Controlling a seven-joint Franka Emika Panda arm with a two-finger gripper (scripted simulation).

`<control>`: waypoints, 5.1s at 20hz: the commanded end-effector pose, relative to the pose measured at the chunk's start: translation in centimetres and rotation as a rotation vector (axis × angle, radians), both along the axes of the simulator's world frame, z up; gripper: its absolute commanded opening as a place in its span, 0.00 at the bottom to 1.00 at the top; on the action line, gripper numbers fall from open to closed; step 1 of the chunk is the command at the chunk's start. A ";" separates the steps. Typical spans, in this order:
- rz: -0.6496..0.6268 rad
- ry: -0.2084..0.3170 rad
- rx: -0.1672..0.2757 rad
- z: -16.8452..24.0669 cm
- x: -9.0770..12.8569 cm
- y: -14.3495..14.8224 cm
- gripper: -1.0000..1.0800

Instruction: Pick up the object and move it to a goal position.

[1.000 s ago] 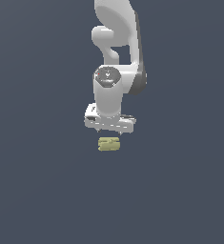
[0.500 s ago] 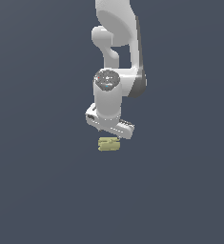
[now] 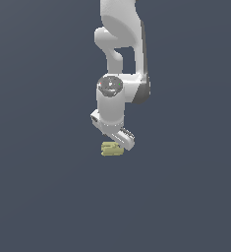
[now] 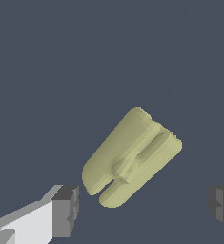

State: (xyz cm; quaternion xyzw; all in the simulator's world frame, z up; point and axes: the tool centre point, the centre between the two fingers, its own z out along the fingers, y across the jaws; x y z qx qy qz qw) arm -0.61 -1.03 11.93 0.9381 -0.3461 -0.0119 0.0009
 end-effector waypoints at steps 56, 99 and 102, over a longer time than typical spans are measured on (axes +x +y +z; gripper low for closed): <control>-0.444 -0.023 -0.011 -6.3 0.6 0.0 0.00; -0.443 -0.021 -0.012 4.0 12.2 22.0 0.00; -0.443 -0.021 -0.011 4.1 12.3 22.2 0.00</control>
